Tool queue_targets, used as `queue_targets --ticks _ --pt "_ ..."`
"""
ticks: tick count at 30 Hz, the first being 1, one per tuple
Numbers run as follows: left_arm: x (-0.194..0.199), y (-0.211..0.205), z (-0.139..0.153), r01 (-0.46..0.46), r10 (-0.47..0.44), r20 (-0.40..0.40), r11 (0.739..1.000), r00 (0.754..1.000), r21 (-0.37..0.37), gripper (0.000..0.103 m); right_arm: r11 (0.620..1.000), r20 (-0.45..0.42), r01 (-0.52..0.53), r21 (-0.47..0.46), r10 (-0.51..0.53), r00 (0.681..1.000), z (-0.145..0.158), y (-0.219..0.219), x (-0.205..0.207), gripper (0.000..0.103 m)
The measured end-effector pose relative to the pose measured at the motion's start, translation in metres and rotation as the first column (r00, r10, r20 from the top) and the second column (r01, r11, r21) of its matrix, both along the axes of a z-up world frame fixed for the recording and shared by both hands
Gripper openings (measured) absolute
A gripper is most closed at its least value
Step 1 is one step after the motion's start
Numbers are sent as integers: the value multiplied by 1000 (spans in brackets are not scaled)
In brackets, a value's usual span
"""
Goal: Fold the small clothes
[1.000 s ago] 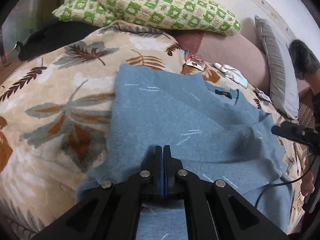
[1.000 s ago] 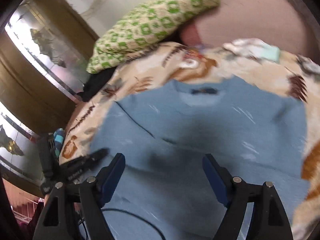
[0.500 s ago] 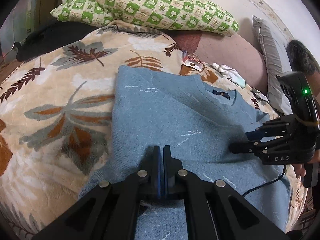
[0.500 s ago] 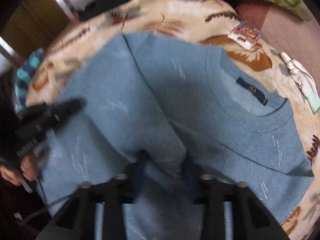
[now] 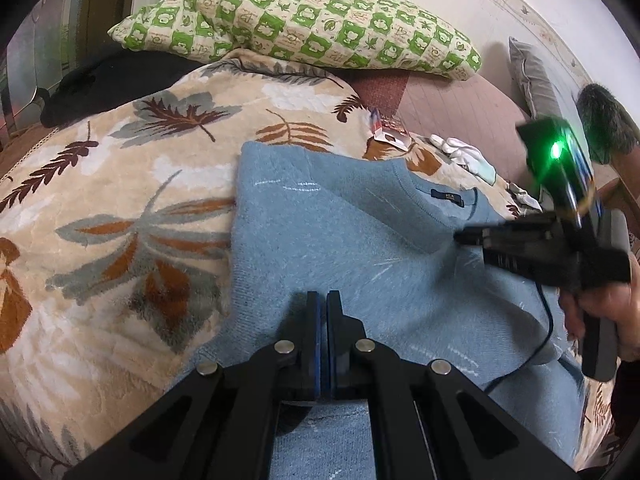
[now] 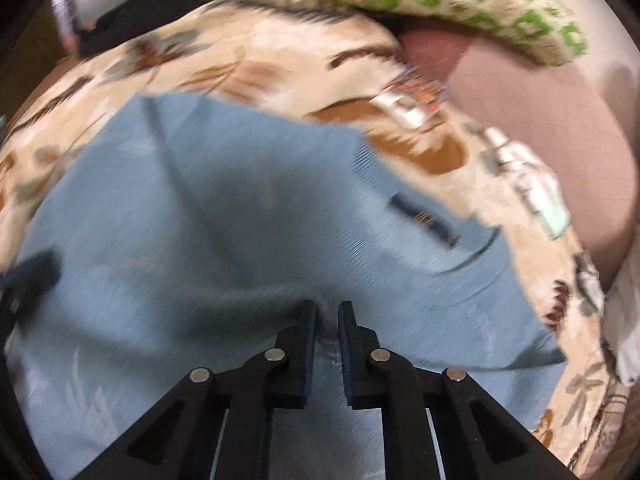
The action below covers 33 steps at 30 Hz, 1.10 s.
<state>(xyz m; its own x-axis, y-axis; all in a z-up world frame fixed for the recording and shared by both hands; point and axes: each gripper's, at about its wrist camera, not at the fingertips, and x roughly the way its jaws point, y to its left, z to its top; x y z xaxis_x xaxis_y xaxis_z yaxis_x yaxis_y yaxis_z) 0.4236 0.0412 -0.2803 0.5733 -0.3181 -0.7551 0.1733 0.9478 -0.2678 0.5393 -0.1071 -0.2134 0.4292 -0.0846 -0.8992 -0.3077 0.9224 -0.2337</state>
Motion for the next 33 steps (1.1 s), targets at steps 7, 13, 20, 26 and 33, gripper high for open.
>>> queue_targets --ticks 7,13,20,26,33 --pt "0 -5 -3 12 -12 -4 999 1000 37 2 939 -55 145 311 -134 989 5 -48 11 10" --pt "3 -5 -5 -16 17 -4 995 1000 97 2 831 19 219 512 -266 964 66 -140 -56 11" --pt "-5 -16 1 -38 33 36 988 999 147 2 711 6 372 597 -468 884 73 -263 -141 13" --pt "-26 -28 24 -54 28 180 989 983 139 20 584 -71 405 704 -509 858 21 -288 -171 13" --pt "-20 -63 -5 51 -71 75 968 995 246 45 483 -70 408 775 -576 814 -11 -302 -182 13"
